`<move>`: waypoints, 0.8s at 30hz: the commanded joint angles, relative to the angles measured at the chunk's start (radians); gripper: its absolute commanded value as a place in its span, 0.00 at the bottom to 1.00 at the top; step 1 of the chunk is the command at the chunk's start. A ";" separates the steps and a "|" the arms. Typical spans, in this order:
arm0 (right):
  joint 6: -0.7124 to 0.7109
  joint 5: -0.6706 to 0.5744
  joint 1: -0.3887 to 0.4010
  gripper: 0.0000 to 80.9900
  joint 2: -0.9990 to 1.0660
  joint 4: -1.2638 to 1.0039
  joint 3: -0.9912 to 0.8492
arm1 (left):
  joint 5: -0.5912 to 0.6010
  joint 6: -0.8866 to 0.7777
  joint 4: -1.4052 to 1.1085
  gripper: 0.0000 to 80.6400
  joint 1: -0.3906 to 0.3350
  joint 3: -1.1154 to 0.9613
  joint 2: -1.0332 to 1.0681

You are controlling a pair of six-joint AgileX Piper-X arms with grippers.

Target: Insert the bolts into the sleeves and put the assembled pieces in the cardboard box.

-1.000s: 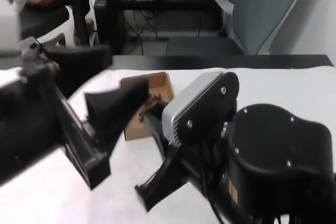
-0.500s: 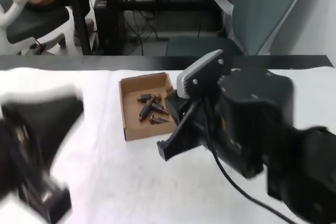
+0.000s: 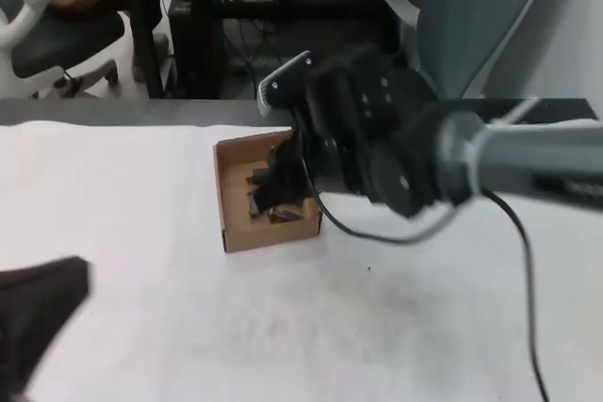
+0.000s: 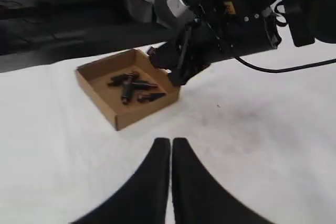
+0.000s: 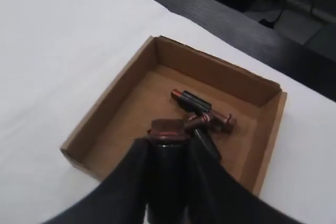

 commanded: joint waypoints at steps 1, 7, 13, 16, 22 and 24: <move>-0.008 -0.014 -0.036 0.01 0.062 0.106 -0.115 | -0.113 -0.002 0.077 0.02 -0.002 -0.037 -0.063; -0.045 -0.025 -0.082 0.01 0.175 0.237 -0.245 | -0.383 0.102 0.112 0.02 -0.002 -0.067 -0.126; -0.076 -0.049 -0.082 0.01 0.226 0.239 -0.251 | -0.398 0.109 0.116 0.02 -0.002 -0.063 -0.126; -0.076 -0.142 -0.082 0.03 0.243 0.237 -0.251 | -0.421 0.107 0.122 0.02 -0.002 -0.063 -0.126; 0.013 -0.173 -0.074 0.82 0.232 0.201 -0.259 | -0.546 0.083 0.217 0.02 -0.002 -0.061 -0.126; 0.038 -0.173 -0.071 0.86 0.209 0.211 -0.270 | -0.546 0.045 0.217 0.02 -0.002 -0.061 -0.126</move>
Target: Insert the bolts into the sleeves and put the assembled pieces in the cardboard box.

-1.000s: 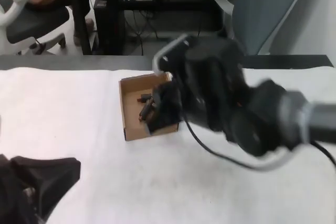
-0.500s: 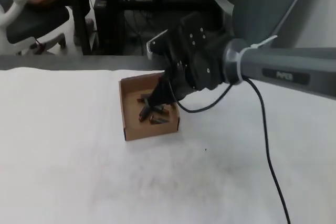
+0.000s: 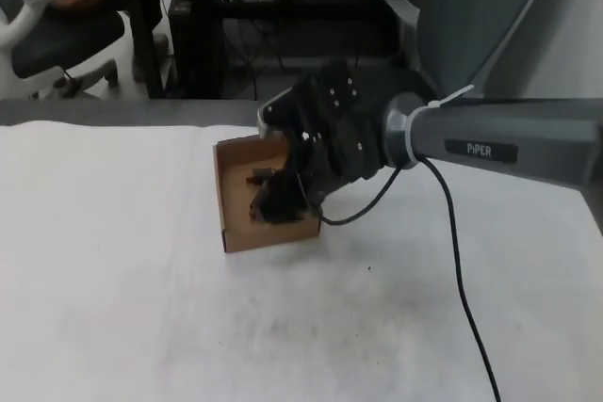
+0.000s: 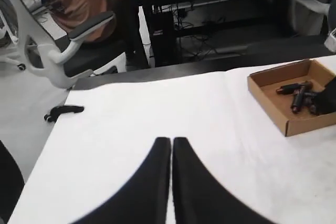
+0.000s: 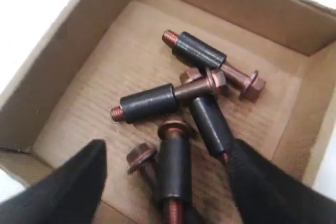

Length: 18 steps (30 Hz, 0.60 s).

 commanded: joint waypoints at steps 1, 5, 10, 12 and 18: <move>0.044 -0.015 0.003 0.86 -0.063 -0.008 -0.020 | -0.028 -0.045 0.013 0.02 -0.002 -0.007 -0.004; 0.044 -0.018 0.006 0.82 -0.196 0.056 -0.022 | -0.037 -0.045 0.013 0.02 -0.002 -0.007 -0.004; -0.034 0.012 0.006 0.74 -0.432 0.188 -0.020 | -0.090 0.002 0.015 0.02 -0.002 -0.007 -0.004; -0.044 0.016 0.006 0.74 -0.527 0.231 -0.020 | -0.024 -0.012 0.015 0.02 -0.002 -0.007 -0.004; -0.082 0.119 0.025 0.39 -0.862 0.240 0.110 | 0.039 -0.090 0.013 0.02 -0.002 0.037 -0.004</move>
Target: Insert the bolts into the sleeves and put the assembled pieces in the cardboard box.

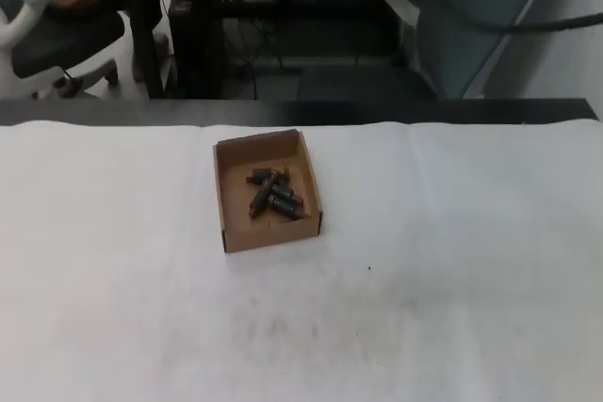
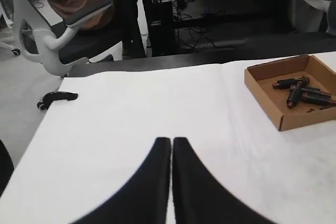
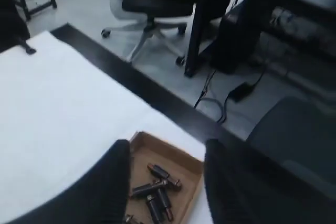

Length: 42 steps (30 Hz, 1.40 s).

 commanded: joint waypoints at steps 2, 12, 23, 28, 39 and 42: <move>-0.018 0.085 0.019 0.37 -0.248 -0.014 0.153 | 0.056 -0.068 0.002 0.02 -0.002 0.021 -0.004; 0.030 0.340 0.037 0.38 -0.848 -0.052 0.504 | 0.061 0.057 -0.231 0.02 -0.002 0.019 -0.084; -0.011 0.567 0.034 0.38 -1.039 0.054 0.828 | -0.064 0.097 -0.252 0.02 -0.002 0.019 -0.084; 0.157 0.658 0.034 0.31 -1.036 0.003 1.017 | -0.064 0.081 -0.278 0.02 -0.002 0.017 -0.084; 0.183 0.587 -0.126 0.01 -1.035 -0.074 1.162 | -0.099 0.132 -0.299 0.02 -0.002 0.008 -0.084; 0.146 0.430 -0.255 0.01 -1.035 -0.113 1.170 | -0.116 0.176 -0.297 0.02 -0.002 -0.021 -0.084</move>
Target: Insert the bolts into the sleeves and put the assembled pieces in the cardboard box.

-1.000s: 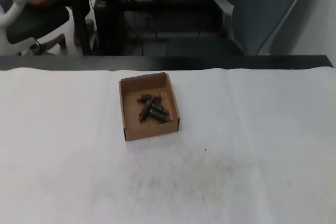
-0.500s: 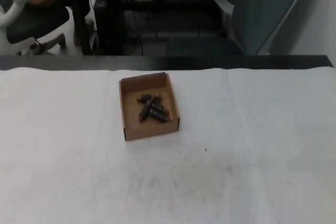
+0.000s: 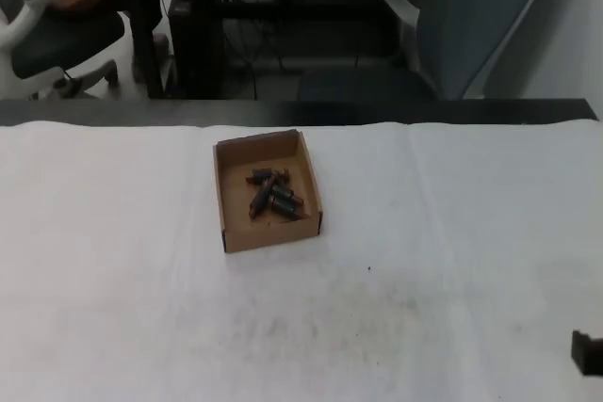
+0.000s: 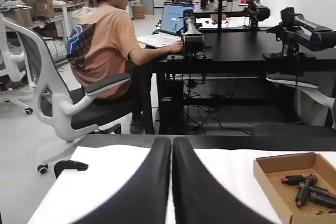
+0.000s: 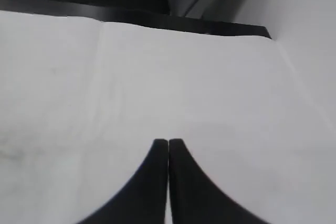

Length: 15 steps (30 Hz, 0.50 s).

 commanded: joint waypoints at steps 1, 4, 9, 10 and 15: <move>-0.052 -0.163 -0.133 0.01 -0.004 -0.069 0.013 | -0.017 0.061 -0.014 0.02 -0.002 -0.039 0.009; -0.097 -0.295 -0.263 0.01 0.005 -0.145 0.048 | -0.016 0.101 -0.002 0.02 -0.002 -0.071 0.009; -0.089 -0.536 -0.460 0.01 0.045 -0.194 0.064 | 0.054 0.068 0.103 0.02 -0.002 -0.065 0.009; -0.089 -0.565 -0.479 0.01 0.049 -0.202 0.064 | 0.055 0.042 0.136 0.02 -0.002 -0.056 0.009; -0.171 -0.527 -0.504 0.01 0.050 -0.266 0.064 | -0.067 -0.166 0.325 0.02 -0.002 -0.016 0.009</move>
